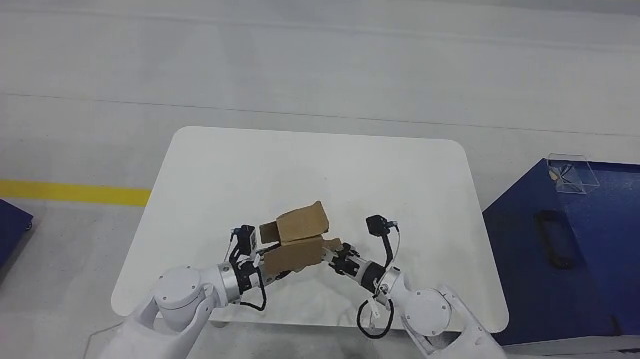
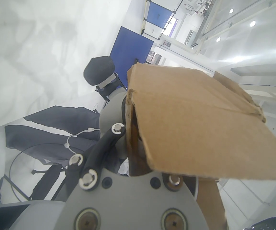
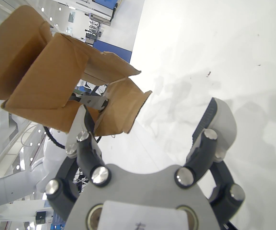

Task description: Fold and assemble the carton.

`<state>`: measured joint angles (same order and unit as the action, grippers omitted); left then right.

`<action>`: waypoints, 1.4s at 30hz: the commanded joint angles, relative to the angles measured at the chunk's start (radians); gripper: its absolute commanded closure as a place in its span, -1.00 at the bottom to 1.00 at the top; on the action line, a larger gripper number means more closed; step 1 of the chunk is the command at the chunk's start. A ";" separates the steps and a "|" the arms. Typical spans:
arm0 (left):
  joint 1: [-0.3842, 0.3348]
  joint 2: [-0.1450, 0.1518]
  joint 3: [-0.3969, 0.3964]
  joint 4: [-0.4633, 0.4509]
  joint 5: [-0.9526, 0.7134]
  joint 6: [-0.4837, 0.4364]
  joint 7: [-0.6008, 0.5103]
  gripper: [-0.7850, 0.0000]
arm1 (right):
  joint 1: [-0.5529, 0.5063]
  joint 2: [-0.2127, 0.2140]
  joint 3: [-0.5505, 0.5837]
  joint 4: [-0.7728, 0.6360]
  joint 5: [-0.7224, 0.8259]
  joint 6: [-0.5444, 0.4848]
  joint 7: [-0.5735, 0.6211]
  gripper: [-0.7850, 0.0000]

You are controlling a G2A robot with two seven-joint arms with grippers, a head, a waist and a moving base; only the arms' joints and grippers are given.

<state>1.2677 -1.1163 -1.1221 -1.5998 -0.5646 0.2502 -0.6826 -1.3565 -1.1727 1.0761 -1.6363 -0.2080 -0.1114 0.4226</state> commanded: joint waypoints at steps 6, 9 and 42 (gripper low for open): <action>-0.010 -0.002 -0.005 0.011 -0.009 0.004 0.008 1.00 | 0.000 0.003 0.050 -0.006 -0.010 -0.001 -0.057 -1.00; -0.011 -0.003 -0.004 0.006 -0.003 0.002 0.017 1.00 | 0.006 0.003 0.070 -0.010 -0.094 0.037 -0.135 -1.00; 0.021 -0.008 -0.010 -0.013 0.005 0.001 0.031 1.00 | 0.005 -0.031 0.040 -0.026 -0.288 0.175 -0.248 -1.00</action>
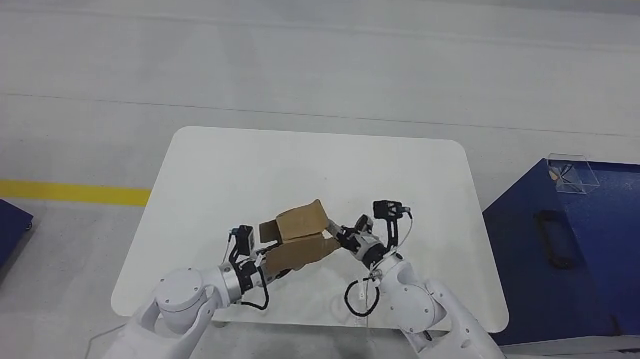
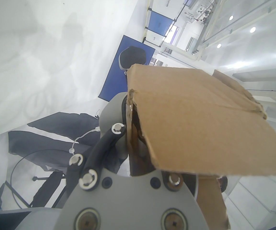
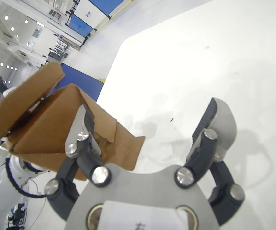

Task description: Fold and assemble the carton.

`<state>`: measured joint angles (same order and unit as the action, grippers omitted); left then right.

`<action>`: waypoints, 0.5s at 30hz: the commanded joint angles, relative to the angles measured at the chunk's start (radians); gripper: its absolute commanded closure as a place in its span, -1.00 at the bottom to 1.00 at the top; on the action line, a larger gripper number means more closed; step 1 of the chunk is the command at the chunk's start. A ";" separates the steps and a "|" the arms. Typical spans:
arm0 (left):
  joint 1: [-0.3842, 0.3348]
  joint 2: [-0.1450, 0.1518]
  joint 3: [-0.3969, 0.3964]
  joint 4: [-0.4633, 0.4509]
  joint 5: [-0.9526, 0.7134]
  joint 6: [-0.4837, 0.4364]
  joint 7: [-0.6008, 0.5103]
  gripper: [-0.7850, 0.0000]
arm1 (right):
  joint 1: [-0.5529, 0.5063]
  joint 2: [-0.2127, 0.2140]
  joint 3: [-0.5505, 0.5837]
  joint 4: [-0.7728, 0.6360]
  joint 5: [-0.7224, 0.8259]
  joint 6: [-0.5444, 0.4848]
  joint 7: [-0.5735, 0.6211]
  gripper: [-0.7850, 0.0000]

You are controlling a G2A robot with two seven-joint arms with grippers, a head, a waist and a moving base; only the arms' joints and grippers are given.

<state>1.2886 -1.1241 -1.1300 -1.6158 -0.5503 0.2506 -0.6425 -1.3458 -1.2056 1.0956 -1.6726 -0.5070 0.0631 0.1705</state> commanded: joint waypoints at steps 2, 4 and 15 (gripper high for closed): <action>-0.001 0.000 -0.009 0.012 -0.024 0.001 -0.028 1.00 | -0.014 0.006 0.054 0.044 0.042 -0.006 0.027 -1.00; -0.002 0.000 -0.012 0.017 -0.033 -0.002 -0.037 1.00 | -0.022 0.006 0.061 0.075 0.069 -0.018 0.066 -1.00; -0.007 -0.003 0.000 0.008 -0.026 0.010 -0.031 1.00 | -0.048 0.000 0.043 0.091 0.293 -0.148 0.260 -1.00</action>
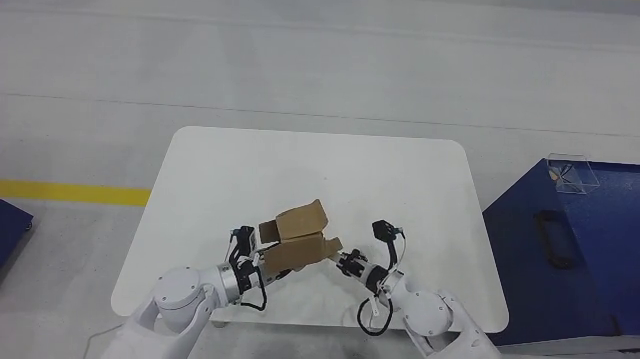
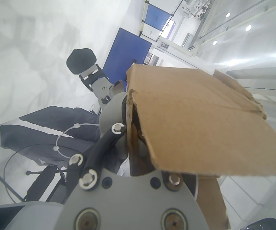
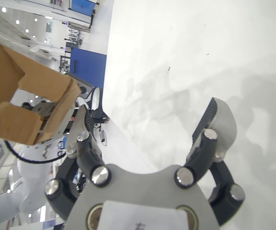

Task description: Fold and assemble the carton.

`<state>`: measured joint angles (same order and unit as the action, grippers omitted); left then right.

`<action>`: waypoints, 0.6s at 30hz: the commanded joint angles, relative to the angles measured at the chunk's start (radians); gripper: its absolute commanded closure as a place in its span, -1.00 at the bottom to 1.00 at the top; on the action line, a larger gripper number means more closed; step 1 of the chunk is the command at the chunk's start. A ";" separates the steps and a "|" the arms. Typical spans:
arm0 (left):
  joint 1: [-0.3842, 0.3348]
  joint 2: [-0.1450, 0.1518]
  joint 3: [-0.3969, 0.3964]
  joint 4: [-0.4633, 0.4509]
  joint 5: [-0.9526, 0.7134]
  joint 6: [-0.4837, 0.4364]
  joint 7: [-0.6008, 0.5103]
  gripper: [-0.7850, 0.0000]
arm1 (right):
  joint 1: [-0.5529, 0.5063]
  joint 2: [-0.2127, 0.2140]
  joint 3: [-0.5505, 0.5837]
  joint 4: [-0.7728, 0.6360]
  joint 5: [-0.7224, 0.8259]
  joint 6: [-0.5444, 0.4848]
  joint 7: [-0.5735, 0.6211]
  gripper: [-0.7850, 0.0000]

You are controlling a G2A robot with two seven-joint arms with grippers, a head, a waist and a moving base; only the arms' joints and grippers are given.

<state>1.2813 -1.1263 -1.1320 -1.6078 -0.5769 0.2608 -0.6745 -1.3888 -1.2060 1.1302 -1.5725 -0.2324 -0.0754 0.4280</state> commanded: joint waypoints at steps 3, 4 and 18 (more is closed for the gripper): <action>0.001 -0.002 0.011 -0.001 0.004 -0.002 0.004 1.00 | -0.019 0.006 0.038 -0.034 0.061 -0.029 0.028 -1.00; 0.001 -0.003 0.015 0.001 0.007 -0.004 0.005 1.00 | -0.025 0.008 0.048 -0.045 0.062 -0.031 0.035 -1.00; 0.022 -0.004 0.030 -0.007 0.038 -0.022 0.006 1.00 | -0.037 0.012 0.073 -0.101 0.051 -0.045 0.016 -1.00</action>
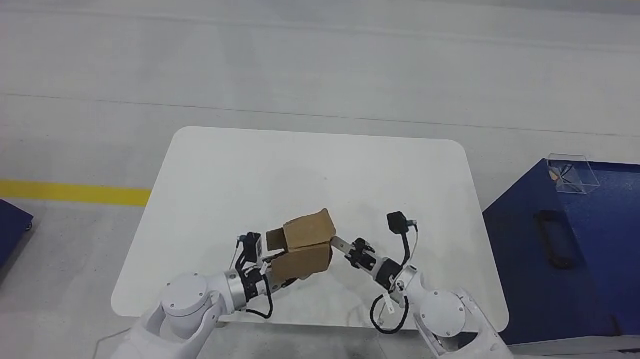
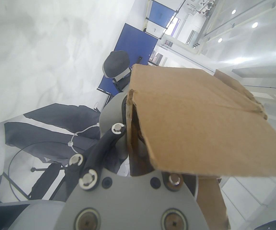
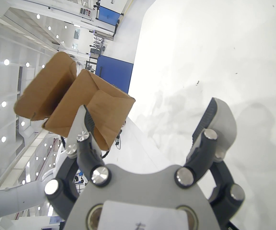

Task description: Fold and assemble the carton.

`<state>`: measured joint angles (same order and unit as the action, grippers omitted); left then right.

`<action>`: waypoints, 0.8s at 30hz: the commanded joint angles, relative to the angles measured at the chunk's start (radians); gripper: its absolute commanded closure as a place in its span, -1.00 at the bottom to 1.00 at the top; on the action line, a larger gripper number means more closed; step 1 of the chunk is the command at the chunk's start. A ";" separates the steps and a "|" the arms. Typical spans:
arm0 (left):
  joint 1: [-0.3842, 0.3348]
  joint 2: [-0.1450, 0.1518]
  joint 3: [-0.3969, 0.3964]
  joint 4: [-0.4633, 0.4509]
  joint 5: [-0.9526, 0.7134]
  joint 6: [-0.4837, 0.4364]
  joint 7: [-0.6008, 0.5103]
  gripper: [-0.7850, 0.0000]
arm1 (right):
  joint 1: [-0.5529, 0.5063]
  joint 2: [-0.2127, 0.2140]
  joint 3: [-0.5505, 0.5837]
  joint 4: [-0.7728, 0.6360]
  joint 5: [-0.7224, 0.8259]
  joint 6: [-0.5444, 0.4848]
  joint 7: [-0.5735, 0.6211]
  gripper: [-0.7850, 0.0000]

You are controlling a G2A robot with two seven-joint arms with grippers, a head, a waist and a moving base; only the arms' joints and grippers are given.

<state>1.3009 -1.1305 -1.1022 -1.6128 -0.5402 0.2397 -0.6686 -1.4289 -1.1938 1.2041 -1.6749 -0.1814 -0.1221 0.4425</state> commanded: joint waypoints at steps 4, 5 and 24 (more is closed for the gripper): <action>0.010 0.001 -0.003 -0.008 0.007 -0.005 0.002 1.00 | 0.021 -0.003 -0.018 0.016 -0.010 0.010 0.008 -1.00; 0.012 0.001 -0.004 -0.008 0.008 -0.005 0.003 1.00 | 0.024 -0.004 -0.023 0.018 -0.012 0.011 0.007 -1.00; 0.020 0.003 -0.018 -0.015 0.004 -0.004 -0.013 1.00 | 0.055 -0.016 -0.069 0.057 0.008 0.010 -0.004 -1.00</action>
<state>1.3217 -1.1277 -1.1206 -1.6277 -0.5357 0.2350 -0.6803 -1.3746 -1.2095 1.1365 -1.6185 -0.1784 -0.1106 0.4420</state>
